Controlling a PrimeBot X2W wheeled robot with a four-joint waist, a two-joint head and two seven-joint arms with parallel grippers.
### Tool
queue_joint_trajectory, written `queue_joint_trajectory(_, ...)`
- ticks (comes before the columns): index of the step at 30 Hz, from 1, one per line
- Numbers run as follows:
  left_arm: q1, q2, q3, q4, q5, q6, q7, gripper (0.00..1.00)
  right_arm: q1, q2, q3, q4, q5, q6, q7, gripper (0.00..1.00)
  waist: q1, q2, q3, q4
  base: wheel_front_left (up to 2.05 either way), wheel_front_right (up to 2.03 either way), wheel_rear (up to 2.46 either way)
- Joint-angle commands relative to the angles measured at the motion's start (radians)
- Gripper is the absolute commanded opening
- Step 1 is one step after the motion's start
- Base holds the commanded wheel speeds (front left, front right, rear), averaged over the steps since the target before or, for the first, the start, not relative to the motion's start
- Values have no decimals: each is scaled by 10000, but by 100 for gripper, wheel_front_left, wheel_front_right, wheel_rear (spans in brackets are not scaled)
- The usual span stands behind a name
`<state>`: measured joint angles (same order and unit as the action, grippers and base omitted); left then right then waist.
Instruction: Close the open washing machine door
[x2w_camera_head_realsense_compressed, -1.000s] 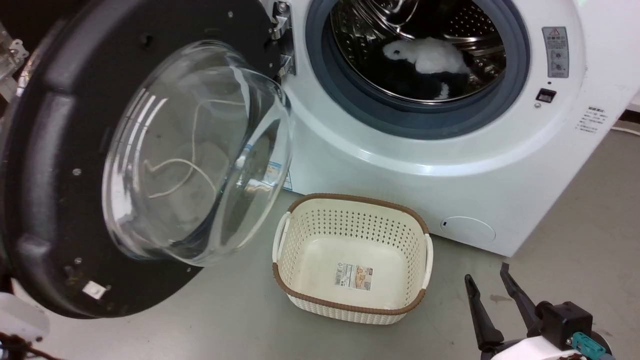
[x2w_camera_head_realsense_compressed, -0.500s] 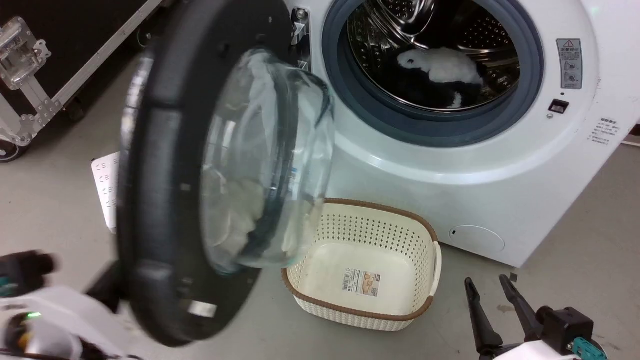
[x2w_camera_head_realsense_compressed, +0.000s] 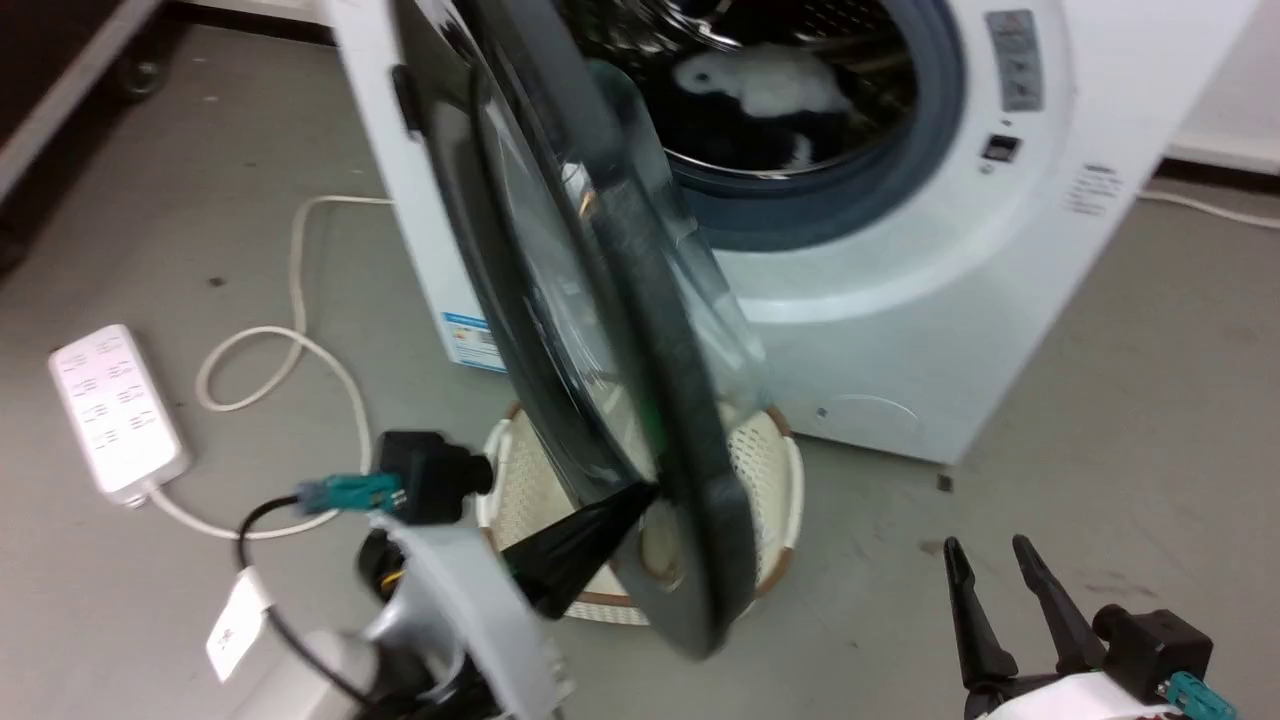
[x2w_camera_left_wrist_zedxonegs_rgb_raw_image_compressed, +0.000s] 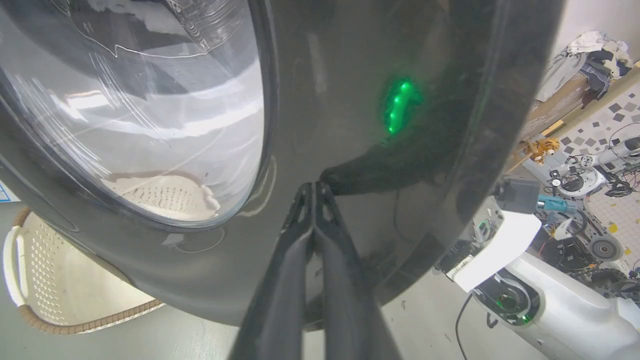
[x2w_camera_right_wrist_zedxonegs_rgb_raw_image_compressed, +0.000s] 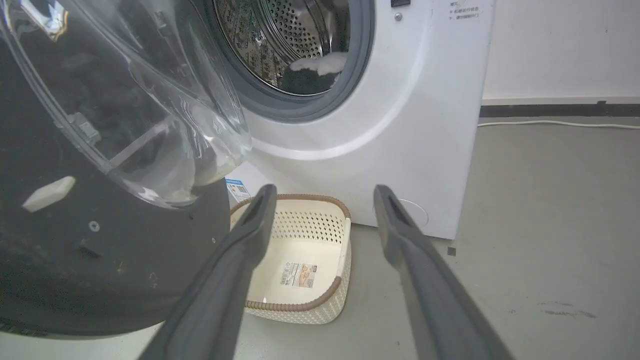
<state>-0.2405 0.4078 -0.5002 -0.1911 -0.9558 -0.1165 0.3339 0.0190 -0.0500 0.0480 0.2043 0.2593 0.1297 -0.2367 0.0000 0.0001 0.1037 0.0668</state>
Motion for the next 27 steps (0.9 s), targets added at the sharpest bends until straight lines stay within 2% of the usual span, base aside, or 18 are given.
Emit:
queue_joint_trajectory(1, -441, -48, -346, 122, -169, -69, -152, 0, -140, -2, -12, 28, 116, 9, -111, 100, 0, -1, 248, -435, 0, 0, 0)
queue_joint_trajectory(8, -2436, -302, -1889, 1635, -197, -142, -1100, 0, -278, -3, 38, -12, 394, 10, -250, 100, 0, -1, 676, -1559, 0, 0, 0)
queue_joint_trajectory(15, -3929, -743, -2541, 3634, 375, -142, -2164, 0, -235, -3, 47, -128, 563, 10, -250, 100, 0, -1, 868, -2292, 0, 0, 0)
queue_joint_trajectory(16, -4305, -923, -2669, 4283, 436, -142, -2557, 0, -180, -3, 32, -157, 581, 10, -250, 100, 0, -1, 858, -2365, 0, 0, 0)
queue_joint_trajectory(20, -4493, -1016, -2805, 4587, 227, -142, -3054, 0, -30, -3, -148, -143, 574, 10, -250, 100, 0, -1, 624, -2122, 0, 0, 0)
queue_joint_trajectory(24, -4538, -846, -2535, 4583, 112, -132, -3721, 0, 75, -3, -212, -85, 454, 10, -250, 100, 0, -1, 300, -1624, 0, 0, 0)
queue_joint_trajectory(27, -4616, -536, -2194, 4521, 598, 167, -4516, 0, 120, -3, -249, -30, 379, 10, -250, 100, 0, -1, 28, -1212, 0, 0, 0)
